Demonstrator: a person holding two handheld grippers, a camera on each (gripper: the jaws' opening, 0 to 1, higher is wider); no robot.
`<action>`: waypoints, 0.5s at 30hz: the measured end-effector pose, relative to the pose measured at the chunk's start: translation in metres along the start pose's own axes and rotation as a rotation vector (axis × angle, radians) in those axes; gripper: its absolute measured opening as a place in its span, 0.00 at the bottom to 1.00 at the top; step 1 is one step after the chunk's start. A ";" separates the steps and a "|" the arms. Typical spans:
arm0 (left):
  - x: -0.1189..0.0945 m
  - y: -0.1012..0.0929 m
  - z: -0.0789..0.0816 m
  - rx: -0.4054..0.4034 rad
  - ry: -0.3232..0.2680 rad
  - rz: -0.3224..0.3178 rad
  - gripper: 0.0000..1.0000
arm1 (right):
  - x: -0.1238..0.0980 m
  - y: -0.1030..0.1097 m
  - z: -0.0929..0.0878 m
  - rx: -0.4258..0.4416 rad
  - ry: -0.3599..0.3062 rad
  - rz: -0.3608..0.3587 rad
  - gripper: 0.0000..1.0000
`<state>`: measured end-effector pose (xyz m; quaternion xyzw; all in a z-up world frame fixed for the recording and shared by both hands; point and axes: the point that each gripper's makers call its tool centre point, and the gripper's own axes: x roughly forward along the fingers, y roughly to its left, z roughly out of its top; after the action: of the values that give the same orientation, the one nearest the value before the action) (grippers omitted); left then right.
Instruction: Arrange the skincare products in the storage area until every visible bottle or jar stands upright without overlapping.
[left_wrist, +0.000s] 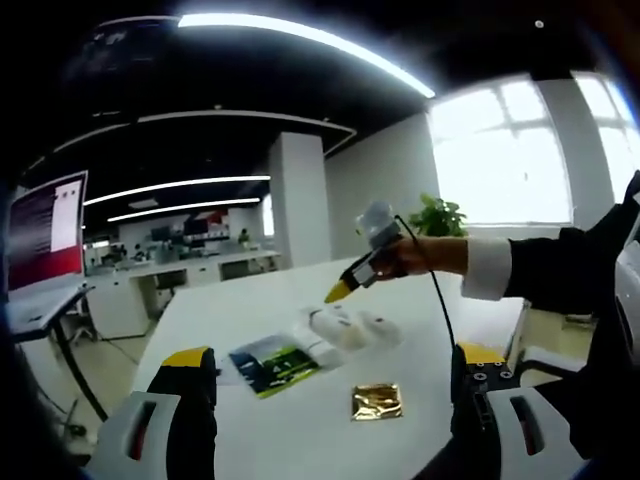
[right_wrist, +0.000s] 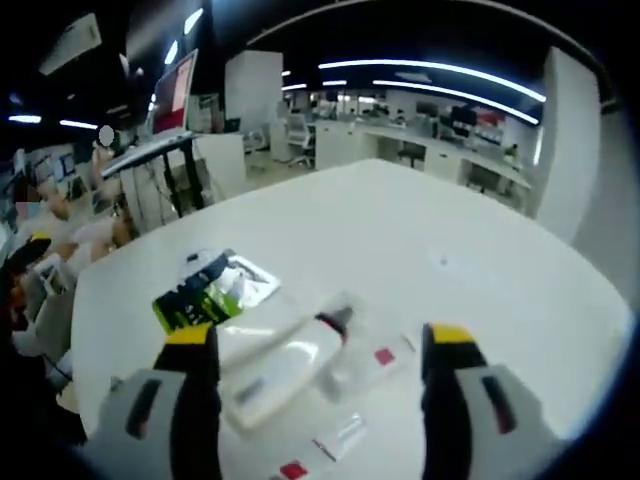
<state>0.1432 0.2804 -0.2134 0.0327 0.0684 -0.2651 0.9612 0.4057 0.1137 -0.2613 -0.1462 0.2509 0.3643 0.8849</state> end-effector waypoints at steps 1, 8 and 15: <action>0.000 0.000 0.000 0.000 0.000 0.000 0.99 | 0.002 0.000 0.001 -0.004 0.001 0.002 0.79; 0.000 0.003 -0.001 -0.004 0.002 0.005 0.99 | 0.019 -0.017 -0.001 -0.020 0.052 -0.016 0.75; -0.001 0.008 -0.002 -0.005 0.006 0.013 0.99 | 0.028 -0.031 0.002 -0.005 0.081 -0.029 0.71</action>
<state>0.1465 0.2876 -0.2153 0.0314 0.0718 -0.2586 0.9628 0.4457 0.1086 -0.2726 -0.1668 0.2837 0.3460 0.8786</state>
